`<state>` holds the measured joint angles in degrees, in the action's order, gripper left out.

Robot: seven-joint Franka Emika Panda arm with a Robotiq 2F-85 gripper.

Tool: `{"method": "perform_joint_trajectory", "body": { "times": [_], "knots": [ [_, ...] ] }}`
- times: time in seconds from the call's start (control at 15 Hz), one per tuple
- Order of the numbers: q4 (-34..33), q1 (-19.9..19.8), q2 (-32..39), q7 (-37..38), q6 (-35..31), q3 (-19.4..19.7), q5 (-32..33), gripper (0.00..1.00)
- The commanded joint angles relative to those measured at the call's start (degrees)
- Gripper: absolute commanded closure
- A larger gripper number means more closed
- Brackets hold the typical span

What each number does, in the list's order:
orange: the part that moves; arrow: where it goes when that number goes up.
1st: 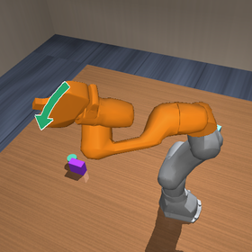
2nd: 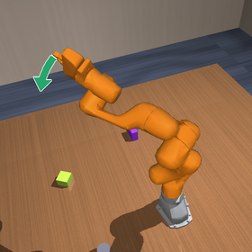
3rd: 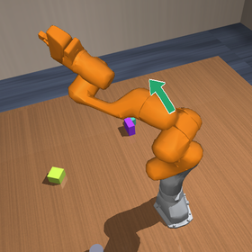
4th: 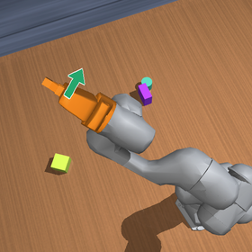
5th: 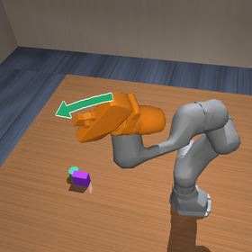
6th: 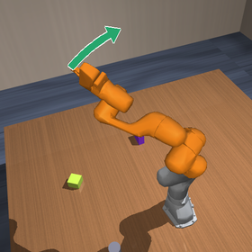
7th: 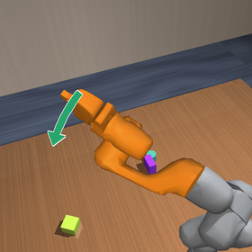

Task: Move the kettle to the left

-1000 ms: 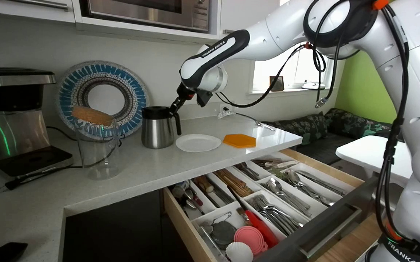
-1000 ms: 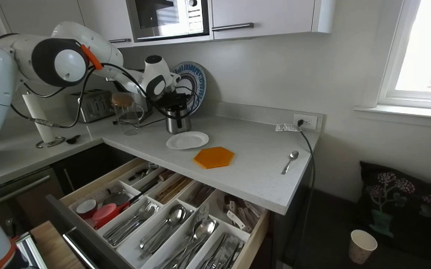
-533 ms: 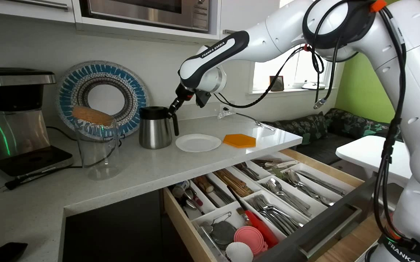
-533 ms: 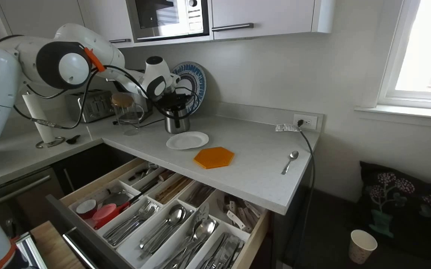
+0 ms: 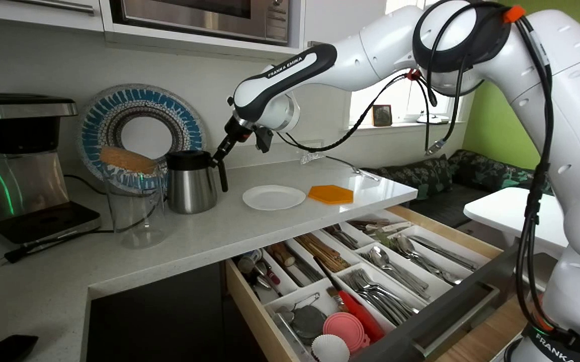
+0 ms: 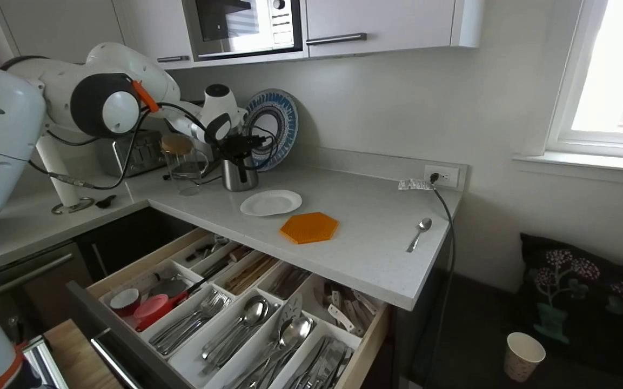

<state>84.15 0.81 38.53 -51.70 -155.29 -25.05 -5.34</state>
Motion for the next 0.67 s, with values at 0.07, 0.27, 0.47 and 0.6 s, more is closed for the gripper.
{"method": "perform_joint_trajectory", "body": {
  "times": [0.07,0.27,0.47,0.6],
  "knots": [
    [-3.58,0.82,2.58,-4.59,2.51,-2.55,-0.54,0.92],
    [-4.95,1.57,3.34,-5.51,3.37,-2.76,-0.56,0.92],
    [-5.86,2.38,3.14,-4.71,4.82,-1.78,-0.54,0.34],
    [-6.05,2.11,2.38,-4.49,7.32,-1.73,-0.97,0.20]
  ]
}}
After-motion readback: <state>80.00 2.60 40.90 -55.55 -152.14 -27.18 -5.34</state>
